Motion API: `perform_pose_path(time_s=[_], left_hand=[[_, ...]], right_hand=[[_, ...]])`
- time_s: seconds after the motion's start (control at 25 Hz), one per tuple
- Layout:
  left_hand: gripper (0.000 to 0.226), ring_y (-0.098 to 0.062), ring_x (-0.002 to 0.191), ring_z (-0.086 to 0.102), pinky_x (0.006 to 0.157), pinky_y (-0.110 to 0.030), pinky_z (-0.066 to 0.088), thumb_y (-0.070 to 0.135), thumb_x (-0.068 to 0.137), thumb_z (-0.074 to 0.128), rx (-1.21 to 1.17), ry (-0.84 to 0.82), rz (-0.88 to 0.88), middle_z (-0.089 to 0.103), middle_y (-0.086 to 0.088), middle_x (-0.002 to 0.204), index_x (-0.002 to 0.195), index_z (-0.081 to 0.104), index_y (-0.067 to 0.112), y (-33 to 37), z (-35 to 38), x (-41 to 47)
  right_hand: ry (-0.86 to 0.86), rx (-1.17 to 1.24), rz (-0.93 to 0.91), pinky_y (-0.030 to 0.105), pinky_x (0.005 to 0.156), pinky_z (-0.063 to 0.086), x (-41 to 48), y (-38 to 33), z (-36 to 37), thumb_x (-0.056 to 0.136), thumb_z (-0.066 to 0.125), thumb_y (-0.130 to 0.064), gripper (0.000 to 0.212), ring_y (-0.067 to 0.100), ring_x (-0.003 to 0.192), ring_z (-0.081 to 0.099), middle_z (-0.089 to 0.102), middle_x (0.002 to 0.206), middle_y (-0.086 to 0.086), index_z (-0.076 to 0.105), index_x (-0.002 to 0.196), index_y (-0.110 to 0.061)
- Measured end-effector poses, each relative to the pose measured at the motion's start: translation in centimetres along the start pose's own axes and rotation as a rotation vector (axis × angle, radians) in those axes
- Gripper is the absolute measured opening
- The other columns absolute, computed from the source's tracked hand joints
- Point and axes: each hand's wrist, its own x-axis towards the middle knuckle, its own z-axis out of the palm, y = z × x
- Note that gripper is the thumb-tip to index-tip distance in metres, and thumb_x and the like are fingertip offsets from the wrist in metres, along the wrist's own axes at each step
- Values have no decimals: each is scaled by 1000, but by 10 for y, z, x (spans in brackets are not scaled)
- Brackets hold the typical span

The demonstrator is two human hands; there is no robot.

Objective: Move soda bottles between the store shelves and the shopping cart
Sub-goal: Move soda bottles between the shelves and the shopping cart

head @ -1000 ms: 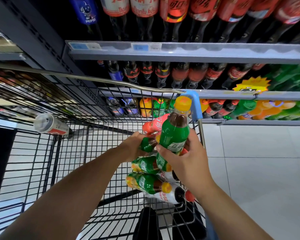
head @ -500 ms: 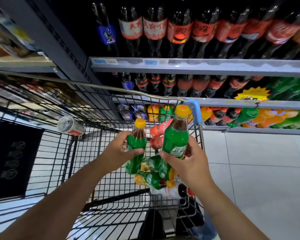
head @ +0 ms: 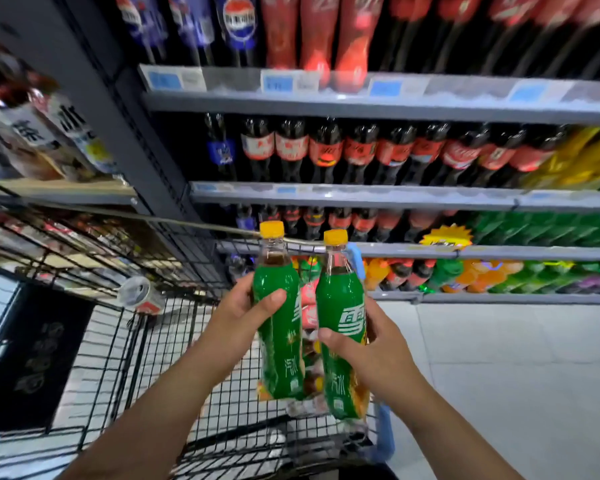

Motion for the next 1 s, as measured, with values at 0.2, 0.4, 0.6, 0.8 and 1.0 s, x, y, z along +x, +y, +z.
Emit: perform_pose_path(time_s=[0.2,0.4,0.6,0.8,1.0], left_hand=[[76,-10,119,65,98,-37,54,88,65,64,-86,-56,8,68,14,130,129,56,49,41,42,3],[81,-22,106,73,88,-47,59,76,57,82,-186,-116,10,73,4,117,124,54,41,78,94,20],[80,-23,94,75,79,-47,62,36,50,95,-11,-43,81,76,-2,106,116,51,28,109,160,32],[40,-34,105,71,82,-43,60,19,84,70,-263,-234,164,71,-17,121,124,65,21,129,248,42],[63,-21,102,73,86,-43,59,48,61,88,25,-87,298,76,4,109,114,53,43,150,342,52]], right_hand=[[34,16,-91,17,84,58,-8,-52,-23,73,77,-61,58,-3,111,67,68,123,-25,50,125,-63],[121,50,-131,18,74,59,-8,-84,-68,65,77,-68,68,-1,103,70,71,116,-23,52,127,-50],[105,149,-131,32,73,55,-7,-98,-147,58,69,-27,64,13,91,73,74,101,-4,51,119,-35],[26,126,-236,28,90,58,-30,-115,-242,77,80,-42,65,10,115,68,70,125,-10,47,133,-38],[100,93,-332,23,87,58,-46,-136,-333,78,83,-30,72,10,111,70,74,119,-7,44,138,-28]])
